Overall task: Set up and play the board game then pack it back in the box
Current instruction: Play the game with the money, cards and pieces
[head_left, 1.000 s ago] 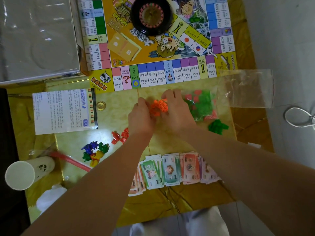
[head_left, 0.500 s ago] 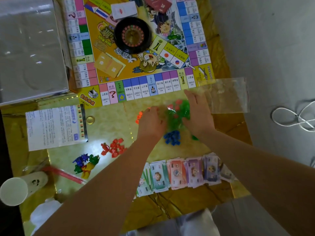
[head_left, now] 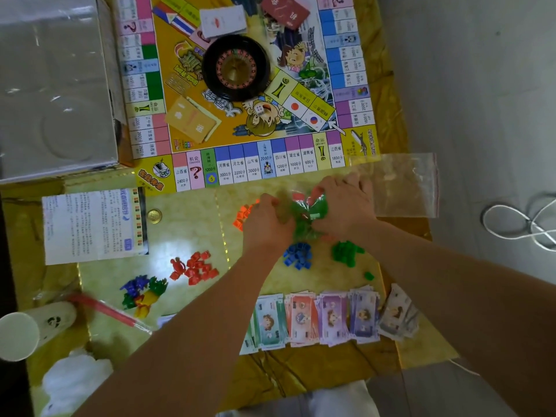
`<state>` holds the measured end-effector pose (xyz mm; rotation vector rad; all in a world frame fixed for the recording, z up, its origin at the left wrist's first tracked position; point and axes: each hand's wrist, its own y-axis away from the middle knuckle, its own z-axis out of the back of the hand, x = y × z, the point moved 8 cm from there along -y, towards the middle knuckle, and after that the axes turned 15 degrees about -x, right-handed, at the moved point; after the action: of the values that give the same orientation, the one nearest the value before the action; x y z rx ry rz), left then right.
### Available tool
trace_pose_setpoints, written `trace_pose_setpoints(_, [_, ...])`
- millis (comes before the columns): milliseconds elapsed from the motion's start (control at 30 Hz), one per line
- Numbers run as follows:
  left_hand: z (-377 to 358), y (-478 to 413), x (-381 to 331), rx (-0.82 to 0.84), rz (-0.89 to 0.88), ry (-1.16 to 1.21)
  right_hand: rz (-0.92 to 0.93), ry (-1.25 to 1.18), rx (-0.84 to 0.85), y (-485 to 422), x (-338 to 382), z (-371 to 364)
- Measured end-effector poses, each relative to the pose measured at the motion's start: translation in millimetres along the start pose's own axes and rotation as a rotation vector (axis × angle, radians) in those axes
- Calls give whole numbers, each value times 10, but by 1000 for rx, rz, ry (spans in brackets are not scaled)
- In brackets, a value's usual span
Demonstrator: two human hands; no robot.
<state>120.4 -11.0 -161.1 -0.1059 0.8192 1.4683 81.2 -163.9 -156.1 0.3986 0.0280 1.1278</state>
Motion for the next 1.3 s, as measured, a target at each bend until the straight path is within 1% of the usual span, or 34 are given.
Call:
trace_pose_setpoints(67, [65, -3, 36, -9, 74, -136, -92, -114, 24, -13, -66, 18])
trace_pose_setpoints(100, [68, 1, 54, 18, 126, -180, -166, -210, 38, -23, -125, 36])
trace_pose_setpoints(133, [39, 8, 86, 74, 212, -151, -233, -308, 53, -36, -170, 57])
trace_pose_setpoints(167, [-16, 45, 77, 154, 312, -33, -286, -390, 78, -51, -214, 51])
trace_pose_setpoints(200, [-85, 88, 31, 231, 403, 143, -323, -463, 100, -56, -223, 76])
trace_pose_setpoints(233, [-124, 117, -56, 281, 469, 329, -349, -522, 110, -72, -225, 109])
trace_pose_setpoints(267, [-148, 117, -154, 296, 494, 486, -364, -558, 115, -79, -224, 140])
trace_pose_setpoints(333, [-60, 82, -324, 227, 505, 697, -357, -634, 135, -77, -154, 240])
trace_pose_setpoints(400, [93, 40, -364, 145, 542, 804, -336, -770, 159, -93, -20, 310])
trace_pose_setpoints(467, [309, -9, -286, 74, 559, 832, -338, -923, 224, -83, 193, 351])
trace_pose_setpoints(533, [567, -50, -57, -10, 584, 820, -373, -1038, 301, -79, 461, 329])
trace_pose_setpoints(600, [825, -68, 278, -85, 644, 827, -381, -1076, 414, -71, 785, 224])
trace_pose_setpoints(667, [1007, -55, 602, -116, 711, 831, -346, -1063, 534, -18, 1135, 123])
trace_pose_setpoints(700, [1169, -71, 849, -137, 731, 824, -313, -1036, 570, 5, 1431, 45])
trace_pose_setpoints(767, [1339, -75, 1158, -185, 744, 814, -284, -991, 546, 21, 1733, -43])
trace_pose_setpoints(867, [1777, -97, 1747, -342, 755, 754, -319, -1028, 480, 58, 2321, -255])
trace_pose_setpoints(900, [1969, -99, 1931, -419, 738, 677, -326, -1044, 472, 73, 2539, -324])
trace_pose_setpoints(933, [2146, -96, 2049, -503, 694, 541, -329, -1046, 465, 82, 2698, -385])
trace_pose_setpoints(1000, [2519, -94, 2181, -651, 513, 237, -341, -1037, 461, 110, 3045, -523])
trace_pose_setpoints(1033, [2618, -96, 2165, -688, 405, 162, -338, -1020, 455, 107, 3162, -604])
trace_pose_setpoints(1067, [2644, -124, 2176, -673, 320, 125, -340, -992, 444, 106, 3275, -674])
trace_pose_setpoints(1133, [2565, -222, 2221, -533, 199, 76, -347, -931, 397, 93, 3466, -788])
trace_pose_setpoints(1167, [2492, -264, 2249, -441, 161, 61, -327, -886, 361, 77, 3530, -829])
trace_pose_setpoints(1233, [2371, -306, 2265, -312, 113, 59, -282, -830, 287, 46, 3578, -848])
trace_pose_setpoints(1300, [2302, -321, 2284, -255, 78, 40, -267, -830, 249, 55, 3566, -835])
